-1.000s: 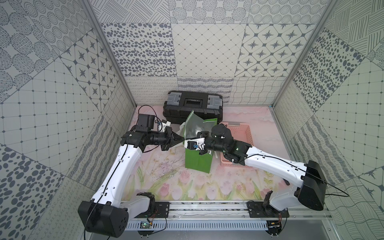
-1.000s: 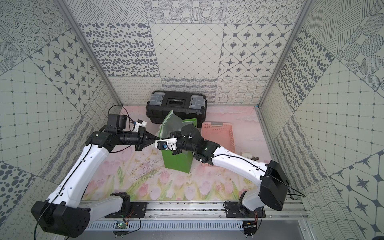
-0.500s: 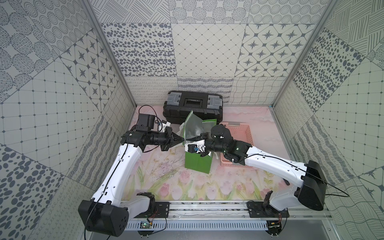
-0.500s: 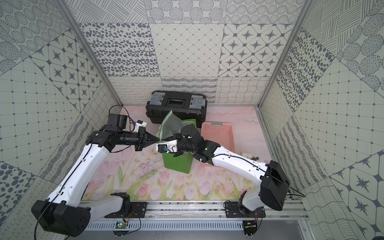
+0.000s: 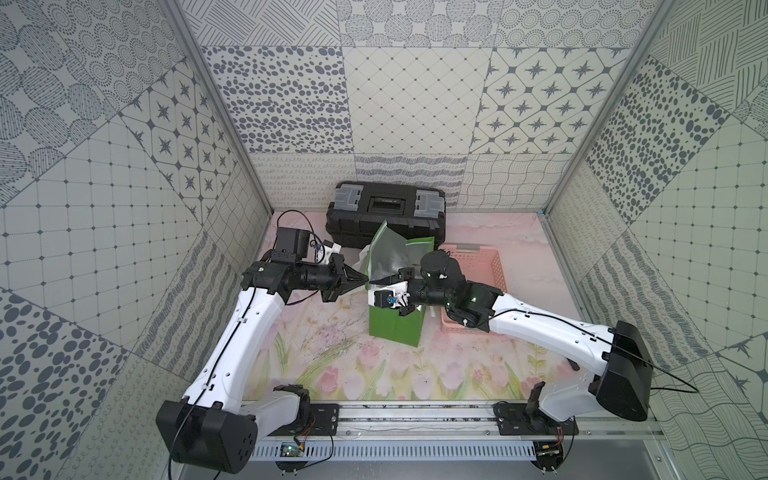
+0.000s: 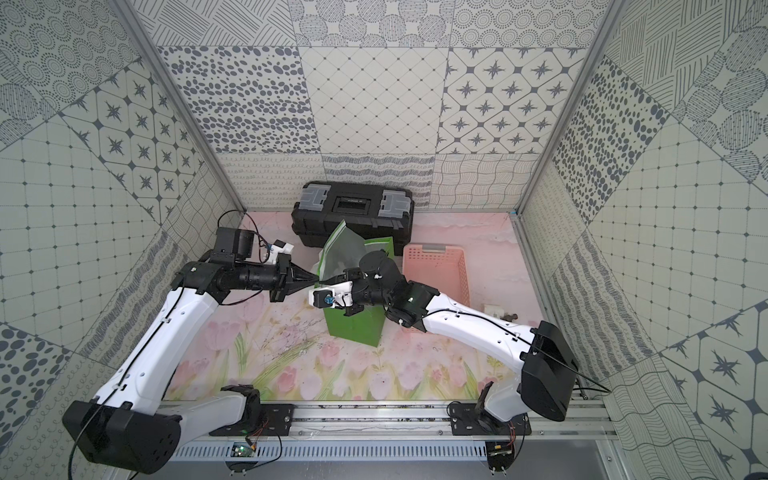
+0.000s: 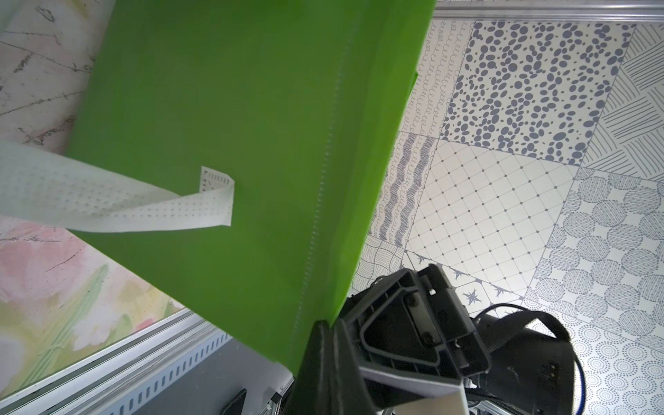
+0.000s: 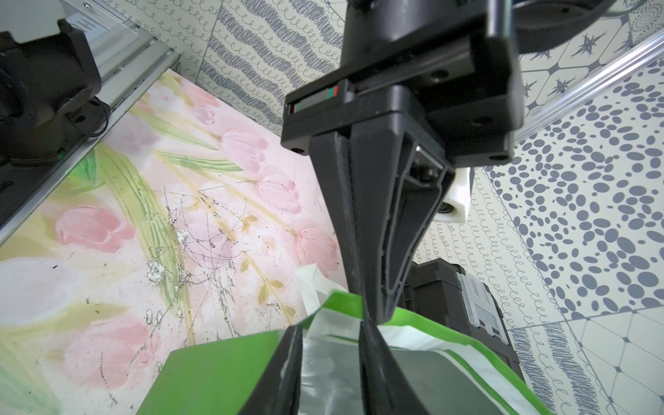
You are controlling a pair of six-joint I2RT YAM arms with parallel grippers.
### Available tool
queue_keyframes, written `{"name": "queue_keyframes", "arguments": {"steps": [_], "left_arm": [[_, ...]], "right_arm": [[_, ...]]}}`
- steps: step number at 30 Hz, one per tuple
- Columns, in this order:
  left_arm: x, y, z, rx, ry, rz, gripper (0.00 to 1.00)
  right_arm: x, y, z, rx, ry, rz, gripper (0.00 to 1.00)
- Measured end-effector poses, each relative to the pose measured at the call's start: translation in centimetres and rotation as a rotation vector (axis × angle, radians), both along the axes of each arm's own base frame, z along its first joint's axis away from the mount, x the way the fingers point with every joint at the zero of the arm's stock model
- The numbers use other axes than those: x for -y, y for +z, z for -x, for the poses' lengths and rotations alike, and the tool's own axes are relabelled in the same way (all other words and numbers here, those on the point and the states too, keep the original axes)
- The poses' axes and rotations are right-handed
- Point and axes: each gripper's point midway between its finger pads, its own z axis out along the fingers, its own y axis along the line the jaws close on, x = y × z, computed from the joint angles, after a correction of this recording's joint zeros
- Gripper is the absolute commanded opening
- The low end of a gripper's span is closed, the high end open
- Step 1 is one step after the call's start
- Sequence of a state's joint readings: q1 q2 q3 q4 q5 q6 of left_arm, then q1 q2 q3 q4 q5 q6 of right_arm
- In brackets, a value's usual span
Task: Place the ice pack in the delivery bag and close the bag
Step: Tear off the adhesive seal from the delivery bag.
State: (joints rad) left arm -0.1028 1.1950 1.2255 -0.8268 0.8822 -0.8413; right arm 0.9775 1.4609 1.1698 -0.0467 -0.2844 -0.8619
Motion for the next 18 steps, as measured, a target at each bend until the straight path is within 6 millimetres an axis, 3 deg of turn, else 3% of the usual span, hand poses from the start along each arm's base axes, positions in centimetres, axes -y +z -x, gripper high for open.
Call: {"name": "queue_keyframes", "arguments": {"steps": [8,18], "left_arm": [[0.00,0.01,0.01,0.000,0.000,0.000,0.00],[-0.01,0.10,0.07,0.004,0.000,0.000,0.00]], "right_arm": [[-0.01,0.12,-0.16,-0.008,-0.013,-0.008,0.19],[-0.37,-0.20,0.11,-0.012,-0.007,-0.002,0.17]]}}
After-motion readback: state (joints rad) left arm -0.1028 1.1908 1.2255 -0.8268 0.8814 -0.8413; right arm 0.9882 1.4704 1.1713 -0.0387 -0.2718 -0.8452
